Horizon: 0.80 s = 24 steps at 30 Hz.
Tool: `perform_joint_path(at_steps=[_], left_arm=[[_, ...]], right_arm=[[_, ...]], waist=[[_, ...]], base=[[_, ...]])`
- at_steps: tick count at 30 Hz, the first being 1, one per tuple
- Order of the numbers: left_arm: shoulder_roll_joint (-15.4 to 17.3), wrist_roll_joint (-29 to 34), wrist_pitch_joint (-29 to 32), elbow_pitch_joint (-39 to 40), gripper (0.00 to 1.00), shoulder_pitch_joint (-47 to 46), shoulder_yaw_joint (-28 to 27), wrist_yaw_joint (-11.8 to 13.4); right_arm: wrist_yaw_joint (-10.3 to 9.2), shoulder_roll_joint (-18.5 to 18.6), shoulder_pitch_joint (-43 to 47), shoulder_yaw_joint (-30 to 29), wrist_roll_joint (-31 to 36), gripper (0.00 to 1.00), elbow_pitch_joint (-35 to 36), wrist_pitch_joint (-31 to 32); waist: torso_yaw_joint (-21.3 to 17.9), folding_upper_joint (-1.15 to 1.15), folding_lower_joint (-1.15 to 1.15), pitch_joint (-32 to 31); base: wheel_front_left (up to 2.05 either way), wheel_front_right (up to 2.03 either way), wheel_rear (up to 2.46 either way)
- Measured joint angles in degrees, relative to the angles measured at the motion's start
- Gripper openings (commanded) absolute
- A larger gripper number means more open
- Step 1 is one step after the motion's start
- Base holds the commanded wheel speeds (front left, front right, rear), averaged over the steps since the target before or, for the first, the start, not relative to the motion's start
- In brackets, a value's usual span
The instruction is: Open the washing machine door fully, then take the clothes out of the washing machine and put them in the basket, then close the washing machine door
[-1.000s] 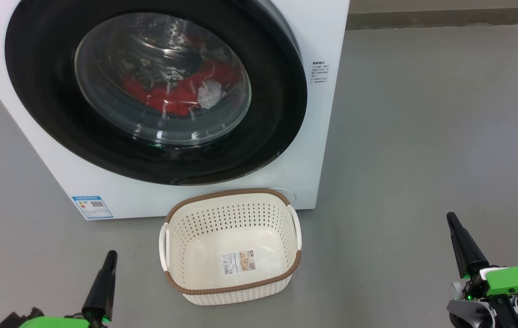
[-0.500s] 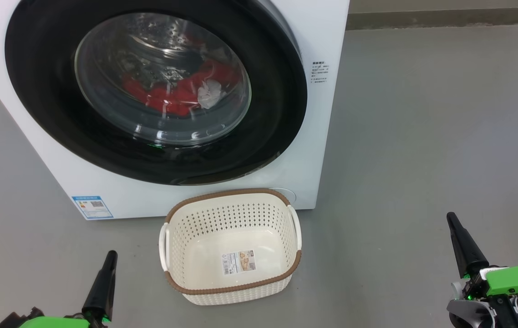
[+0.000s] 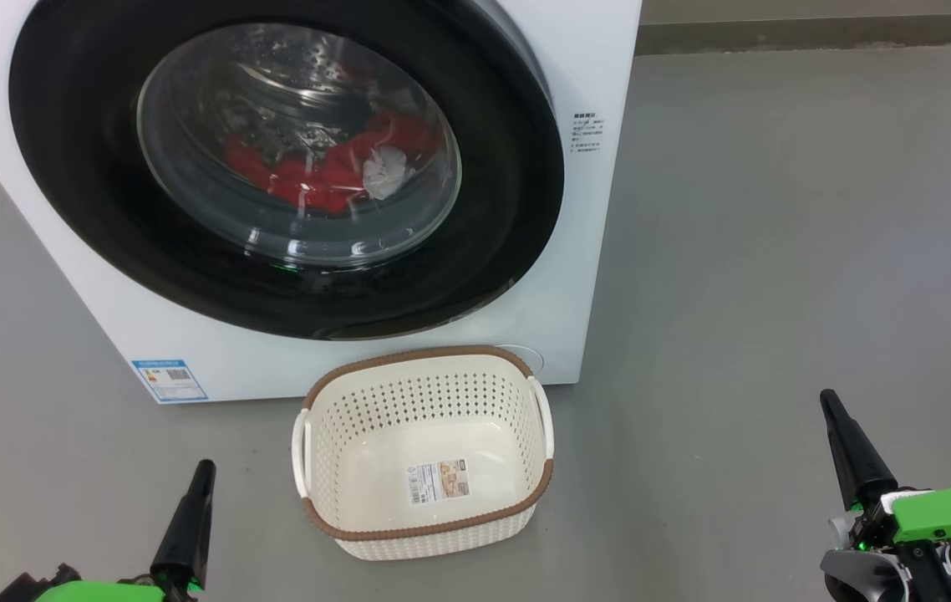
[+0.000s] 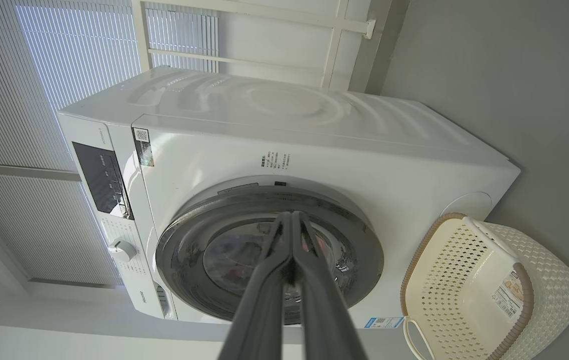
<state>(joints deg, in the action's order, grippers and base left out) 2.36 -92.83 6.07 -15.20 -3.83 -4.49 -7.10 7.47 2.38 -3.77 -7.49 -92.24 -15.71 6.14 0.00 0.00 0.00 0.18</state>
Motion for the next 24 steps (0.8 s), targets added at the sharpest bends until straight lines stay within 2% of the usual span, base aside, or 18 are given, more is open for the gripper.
perform_joint_path(at_steps=[24], left_arm=[[0.0, 0.0, 0.0, 0.0, 0.0, 0.0, 0.0, 0.0]], right_arm=[[0.0, 0.0, 0.0, 0.0, 0.0, 0.0, 0.0, 0.0]], waist=[[0.0, 0.0, 0.0, 0.0]], base=[[0.0, 0.0, 0.0]])
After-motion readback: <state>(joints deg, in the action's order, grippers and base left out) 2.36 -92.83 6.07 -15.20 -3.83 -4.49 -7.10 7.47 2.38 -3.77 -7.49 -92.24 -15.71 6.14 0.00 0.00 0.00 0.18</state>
